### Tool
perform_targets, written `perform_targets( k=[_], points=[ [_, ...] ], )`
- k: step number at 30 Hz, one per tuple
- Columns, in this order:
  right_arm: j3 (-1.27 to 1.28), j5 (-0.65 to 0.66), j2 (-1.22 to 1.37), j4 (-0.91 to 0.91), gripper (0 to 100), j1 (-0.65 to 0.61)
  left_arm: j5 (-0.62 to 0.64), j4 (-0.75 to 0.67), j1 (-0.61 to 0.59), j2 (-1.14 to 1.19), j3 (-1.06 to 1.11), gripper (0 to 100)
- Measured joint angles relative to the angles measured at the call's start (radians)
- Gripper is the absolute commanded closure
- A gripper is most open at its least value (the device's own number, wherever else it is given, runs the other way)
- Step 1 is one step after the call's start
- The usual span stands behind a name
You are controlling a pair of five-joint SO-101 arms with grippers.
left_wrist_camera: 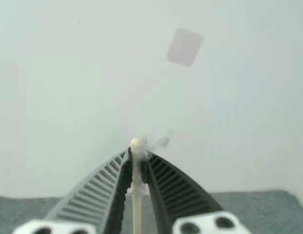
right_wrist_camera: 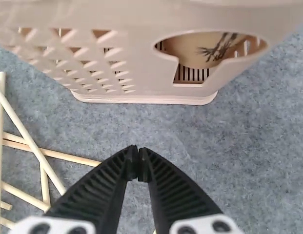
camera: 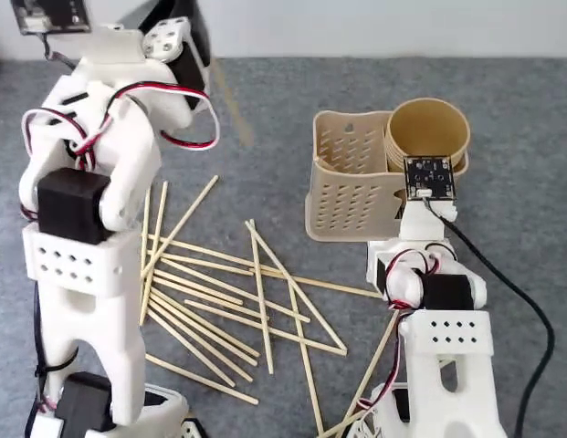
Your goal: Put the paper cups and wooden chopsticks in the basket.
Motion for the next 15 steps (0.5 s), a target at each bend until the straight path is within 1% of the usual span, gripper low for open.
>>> perform_targets(
  k=[7, 13, 15],
  points=[
    [0.0, -0.002, 0.0, 0.0, 99.0, -0.002, 0.011, -0.189, 0.112, -0.002, 0.031, 99],
    [0.0, -0.002, 0.0, 0.0, 99.0, -0.002, 0.011, -0.42, 0.158, -0.003, 0.233, 98],
    [0.0, -0.002, 0.0, 0.0, 99.0, -0.002, 0.011, -0.468, 0.169, -0.002, 0.319, 98]
  ],
)
